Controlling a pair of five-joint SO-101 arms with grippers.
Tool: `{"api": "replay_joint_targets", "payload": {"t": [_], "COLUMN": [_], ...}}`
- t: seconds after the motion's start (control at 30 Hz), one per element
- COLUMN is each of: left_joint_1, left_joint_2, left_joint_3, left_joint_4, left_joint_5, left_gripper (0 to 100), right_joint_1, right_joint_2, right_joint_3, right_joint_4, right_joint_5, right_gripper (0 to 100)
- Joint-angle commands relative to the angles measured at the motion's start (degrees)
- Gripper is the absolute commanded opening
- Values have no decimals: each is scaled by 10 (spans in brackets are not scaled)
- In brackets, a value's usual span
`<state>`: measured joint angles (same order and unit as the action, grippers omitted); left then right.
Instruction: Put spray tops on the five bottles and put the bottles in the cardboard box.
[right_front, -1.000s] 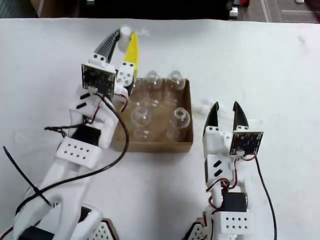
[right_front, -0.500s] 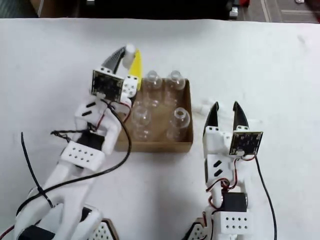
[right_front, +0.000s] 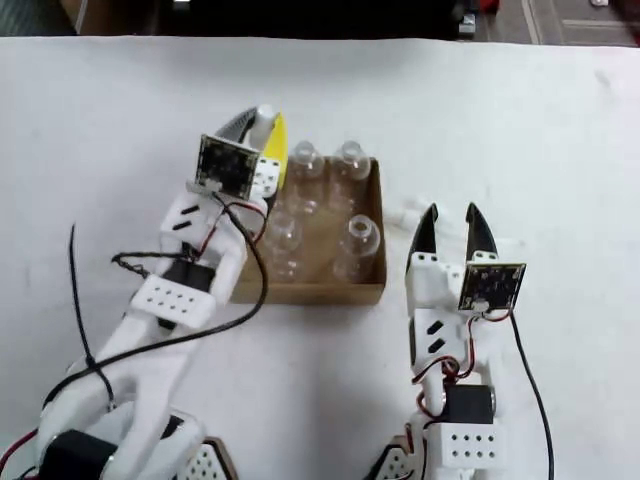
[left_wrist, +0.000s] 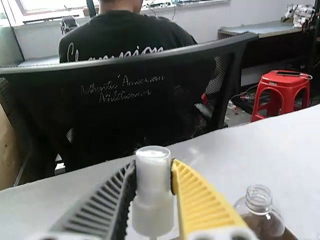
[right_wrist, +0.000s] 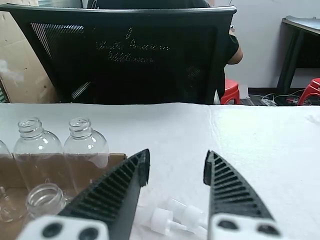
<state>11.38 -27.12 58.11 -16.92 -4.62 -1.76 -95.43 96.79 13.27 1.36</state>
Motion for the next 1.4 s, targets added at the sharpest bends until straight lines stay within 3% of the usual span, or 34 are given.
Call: {"api": "replay_joint_targets", "payload": {"t": [0.0,0.2,0.63,0.83,1.03,1.23,1.37], "left_joint_1": [3,-14,-24,-54,-93,-208,-229], "left_joint_2": [21,22,17,-76,-236,-392,-445], "left_joint_3": [-32,-32,-32,-14,-28,-70,-69], "left_joint_4": [-16,-16,-16,16,237,502,636], "left_joint_5": [7,103,98,103,103,99,98], "left_gripper": [42,174,151,151,151,151,151], "right_joint_1": [1,1,1,1,2,2,2], "right_joint_2": [1,1,1,1,1,1,1], "right_joint_3": [4,4,4,4,4,4,4], "right_joint_4": [-2,-2,-2,-2,-2,-2,-2], "right_joint_5": [7,7,7,7,7,7,7], "right_gripper": [159,159,159,159,159,159,159]}}
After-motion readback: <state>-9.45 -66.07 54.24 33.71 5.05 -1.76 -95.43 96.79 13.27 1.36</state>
